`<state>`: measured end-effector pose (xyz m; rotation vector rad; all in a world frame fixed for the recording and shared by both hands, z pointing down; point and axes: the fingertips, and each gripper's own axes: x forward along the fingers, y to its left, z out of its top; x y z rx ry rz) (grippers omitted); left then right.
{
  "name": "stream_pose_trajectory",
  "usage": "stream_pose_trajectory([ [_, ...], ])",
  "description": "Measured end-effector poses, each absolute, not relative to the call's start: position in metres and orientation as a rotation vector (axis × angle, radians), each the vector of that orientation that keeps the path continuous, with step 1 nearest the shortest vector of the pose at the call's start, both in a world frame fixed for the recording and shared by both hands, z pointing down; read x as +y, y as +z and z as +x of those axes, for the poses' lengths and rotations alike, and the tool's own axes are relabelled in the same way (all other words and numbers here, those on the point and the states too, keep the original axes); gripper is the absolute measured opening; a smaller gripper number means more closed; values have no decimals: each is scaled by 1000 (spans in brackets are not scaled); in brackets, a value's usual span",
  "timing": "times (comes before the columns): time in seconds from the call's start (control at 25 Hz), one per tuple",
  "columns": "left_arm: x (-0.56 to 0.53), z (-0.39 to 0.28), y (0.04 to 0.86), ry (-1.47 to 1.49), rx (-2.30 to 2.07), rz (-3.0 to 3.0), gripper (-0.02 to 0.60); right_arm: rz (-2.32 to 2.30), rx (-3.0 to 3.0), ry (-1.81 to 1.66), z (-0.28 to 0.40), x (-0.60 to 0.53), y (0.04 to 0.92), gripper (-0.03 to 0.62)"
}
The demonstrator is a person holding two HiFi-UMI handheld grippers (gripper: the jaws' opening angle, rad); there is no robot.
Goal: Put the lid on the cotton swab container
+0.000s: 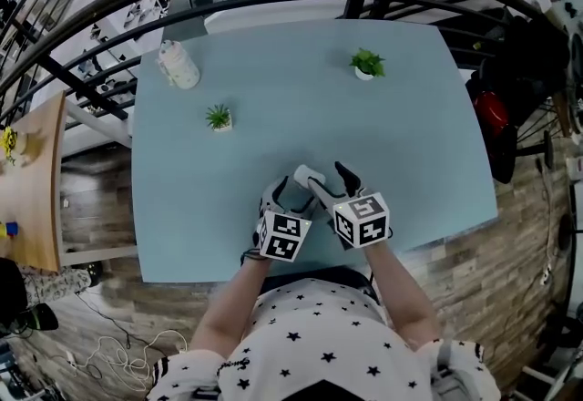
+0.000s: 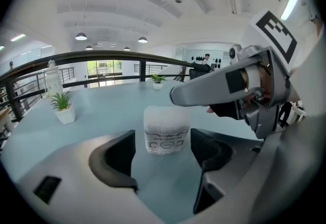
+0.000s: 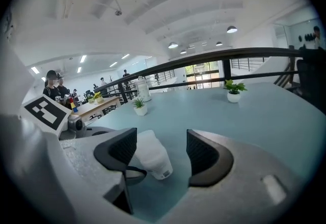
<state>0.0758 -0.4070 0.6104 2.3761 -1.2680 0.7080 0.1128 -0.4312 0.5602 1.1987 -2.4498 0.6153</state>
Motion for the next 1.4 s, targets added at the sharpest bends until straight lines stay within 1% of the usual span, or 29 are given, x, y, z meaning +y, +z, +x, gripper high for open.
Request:
stream_pose_trajectory([
  [0.2,-387,60,596,644,-1267,2364,337,1246,-2469,630,114,-408,545,295],
  [0.32,-371,50,587,606,-1260,2350,337,1242,-2478,617,108,-389,536,273],
  [0.4,-359,41,580,589,-1270,2357,305,1247,-2486,597,101,-376,529,258],
  [0.44,-353,36,577,581,-1276,2360,279,1255,-2486,586,98,-369,526,242],
  [0.68,-319,8,559,511,-1320,2365,186,1314,-2481,548,85,-325,514,128],
  [0.88,-288,-14,544,458,-1352,2382,74,1347,-2491,530,72,-288,505,70],
  [0.96,-275,-22,538,433,-1361,2388,41,1355,-2501,523,67,-273,502,55],
  [1.2,-229,-45,524,388,-1359,2417,17,1375,-2517,487,50,-229,494,15],
  [1.4,-190,-61,521,385,-1335,2443,9,1413,-2526,459,36,-193,487,8],
])
